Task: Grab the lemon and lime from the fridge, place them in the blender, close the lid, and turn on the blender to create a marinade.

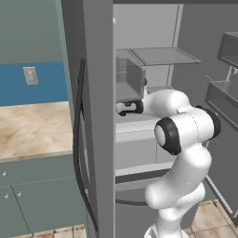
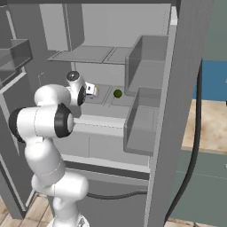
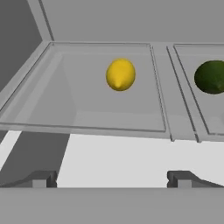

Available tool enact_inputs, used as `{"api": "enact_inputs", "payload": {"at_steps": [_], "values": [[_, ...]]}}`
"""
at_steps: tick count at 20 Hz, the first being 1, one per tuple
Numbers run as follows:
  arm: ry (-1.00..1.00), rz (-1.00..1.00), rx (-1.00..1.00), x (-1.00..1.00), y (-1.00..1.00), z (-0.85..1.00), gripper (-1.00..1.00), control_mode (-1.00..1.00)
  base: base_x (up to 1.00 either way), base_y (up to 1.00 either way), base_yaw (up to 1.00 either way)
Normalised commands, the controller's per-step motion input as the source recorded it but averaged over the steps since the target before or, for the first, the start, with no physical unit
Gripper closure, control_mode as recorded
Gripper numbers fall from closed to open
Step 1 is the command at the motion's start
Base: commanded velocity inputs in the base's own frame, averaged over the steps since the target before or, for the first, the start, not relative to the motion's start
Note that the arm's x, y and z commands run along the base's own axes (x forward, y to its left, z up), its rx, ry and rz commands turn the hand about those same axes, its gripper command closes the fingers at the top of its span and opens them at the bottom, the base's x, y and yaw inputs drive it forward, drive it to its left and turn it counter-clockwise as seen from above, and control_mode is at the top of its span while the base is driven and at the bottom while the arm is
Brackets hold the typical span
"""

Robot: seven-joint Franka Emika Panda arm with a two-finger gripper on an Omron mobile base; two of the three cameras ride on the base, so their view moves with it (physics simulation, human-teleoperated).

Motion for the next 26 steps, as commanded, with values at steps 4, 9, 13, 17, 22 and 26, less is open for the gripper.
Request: {"api": "enact_inputs", "payload": {"at_steps": [4, 9, 13, 17, 22, 26], "values": [[0.02, 0.00, 0.00, 0.44, 0.09, -0.07, -1.00, -1.00, 0.00, 0.00, 0.00], [0.02, 0.00, 0.00, 0.38, 0.00, -0.08, -1.00, -1.00, 0.00, 0.00, 0.00], [0.02, 0.00, 0.00, 0.37, 0.00, -0.17, -1.00, -1.00, 0.00, 0.00, 0.00], [0.04, 0.00, 0.00, 0.36, 0.00, -0.25, -1.00, -1.00, 0.00, 0.00, 0.00], [0.01, 0.00, 0.00, 0.43, -0.01, -0.18, -1.00, -1.00, 0.00, 0.00, 0.00], [0.00, 0.00, 0.00, 0.40, -0.04, -0.12, -1.00, -1.00, 0.00, 0.00, 0.00]]}}
